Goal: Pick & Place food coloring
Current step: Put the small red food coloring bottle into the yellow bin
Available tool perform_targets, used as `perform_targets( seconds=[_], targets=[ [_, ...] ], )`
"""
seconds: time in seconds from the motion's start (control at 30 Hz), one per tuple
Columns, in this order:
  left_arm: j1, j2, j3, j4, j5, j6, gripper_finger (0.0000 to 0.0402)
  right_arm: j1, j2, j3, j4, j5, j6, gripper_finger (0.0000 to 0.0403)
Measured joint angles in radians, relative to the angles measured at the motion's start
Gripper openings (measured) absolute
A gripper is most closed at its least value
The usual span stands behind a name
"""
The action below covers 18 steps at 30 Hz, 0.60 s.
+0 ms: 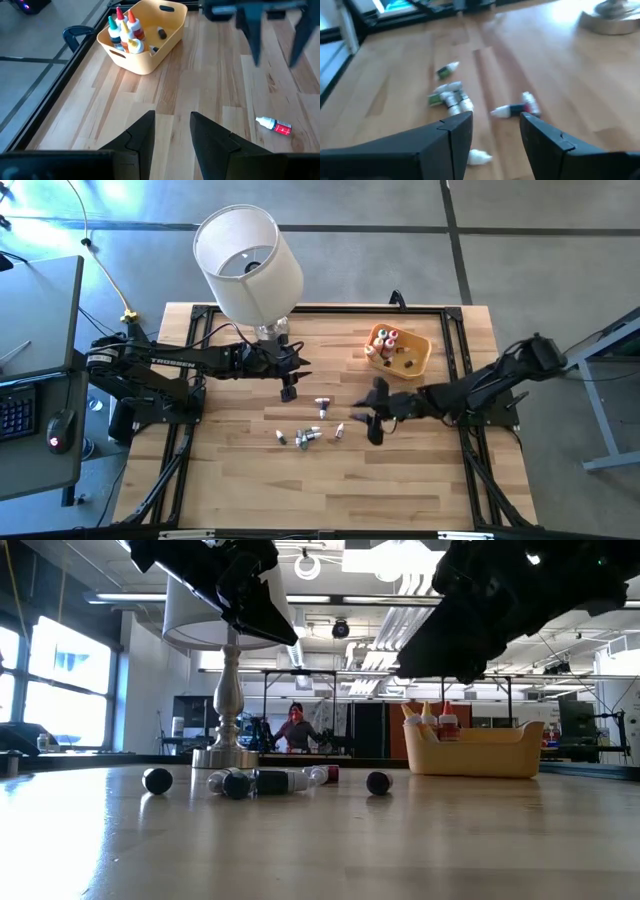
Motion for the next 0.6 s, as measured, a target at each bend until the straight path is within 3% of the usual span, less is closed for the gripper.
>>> perform_targets(
  seconds=[0.27, 0.6],
  targets=[
    [0.0, 0.0, 0.0, 0.005, 0.0, 0.0, 0.0119, 0.051, 0.172, 0.0, 0.169, -0.096, -0.013, 0.0158],
    [0.0, 0.0, 0.0, 0.006, 0.0, 0.0, 0.0119, 0.033, 0.318, 0.0, 0.49, -0.258, -0.118, 0.0158]
  ],
)
